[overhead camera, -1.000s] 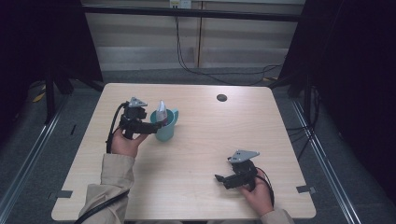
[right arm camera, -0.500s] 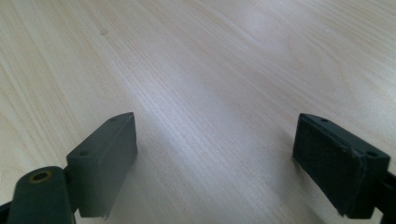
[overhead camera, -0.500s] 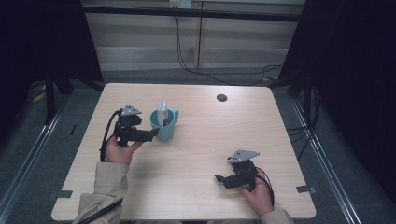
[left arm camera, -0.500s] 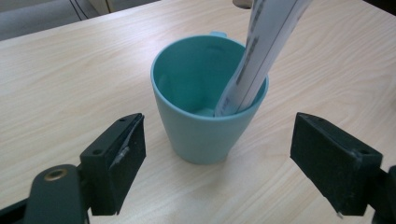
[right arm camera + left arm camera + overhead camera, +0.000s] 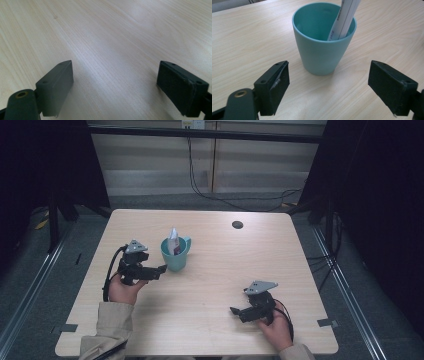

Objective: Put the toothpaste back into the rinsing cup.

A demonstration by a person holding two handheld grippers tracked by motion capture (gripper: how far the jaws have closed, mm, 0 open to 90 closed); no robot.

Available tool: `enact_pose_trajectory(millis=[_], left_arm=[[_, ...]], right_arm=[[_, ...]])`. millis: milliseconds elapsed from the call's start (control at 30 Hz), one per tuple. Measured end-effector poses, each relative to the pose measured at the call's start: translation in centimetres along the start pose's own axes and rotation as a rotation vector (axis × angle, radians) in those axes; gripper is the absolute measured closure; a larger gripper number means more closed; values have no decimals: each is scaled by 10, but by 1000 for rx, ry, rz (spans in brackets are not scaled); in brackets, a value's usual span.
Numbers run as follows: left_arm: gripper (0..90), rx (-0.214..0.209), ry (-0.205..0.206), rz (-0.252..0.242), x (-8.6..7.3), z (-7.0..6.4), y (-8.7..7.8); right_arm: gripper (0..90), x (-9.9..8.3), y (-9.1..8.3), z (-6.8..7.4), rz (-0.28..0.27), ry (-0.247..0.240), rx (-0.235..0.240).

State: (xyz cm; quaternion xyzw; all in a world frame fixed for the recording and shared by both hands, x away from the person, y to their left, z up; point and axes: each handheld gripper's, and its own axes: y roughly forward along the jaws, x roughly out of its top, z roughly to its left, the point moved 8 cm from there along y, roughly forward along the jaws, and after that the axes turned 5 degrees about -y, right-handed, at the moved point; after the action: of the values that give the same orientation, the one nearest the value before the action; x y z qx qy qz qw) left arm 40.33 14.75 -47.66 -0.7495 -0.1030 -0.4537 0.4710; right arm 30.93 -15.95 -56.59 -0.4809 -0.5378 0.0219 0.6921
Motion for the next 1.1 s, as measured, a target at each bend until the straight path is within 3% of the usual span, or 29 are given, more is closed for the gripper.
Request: enact_pose_trajectory(millis=[333, 800, 1100], left_arm=[[174, -4, 12, 11, -17, 2, -1], [176, -9, -17, 23, -45, 10, -3], [178, -2, -3, 50, -64, 13, -4]], right_arm=[[131, 0, 0, 0, 0, 0, 0], [131, 0, 0, 0, 0, 0, 1], [131, 0, 0, 0, -1, 1, 0]])
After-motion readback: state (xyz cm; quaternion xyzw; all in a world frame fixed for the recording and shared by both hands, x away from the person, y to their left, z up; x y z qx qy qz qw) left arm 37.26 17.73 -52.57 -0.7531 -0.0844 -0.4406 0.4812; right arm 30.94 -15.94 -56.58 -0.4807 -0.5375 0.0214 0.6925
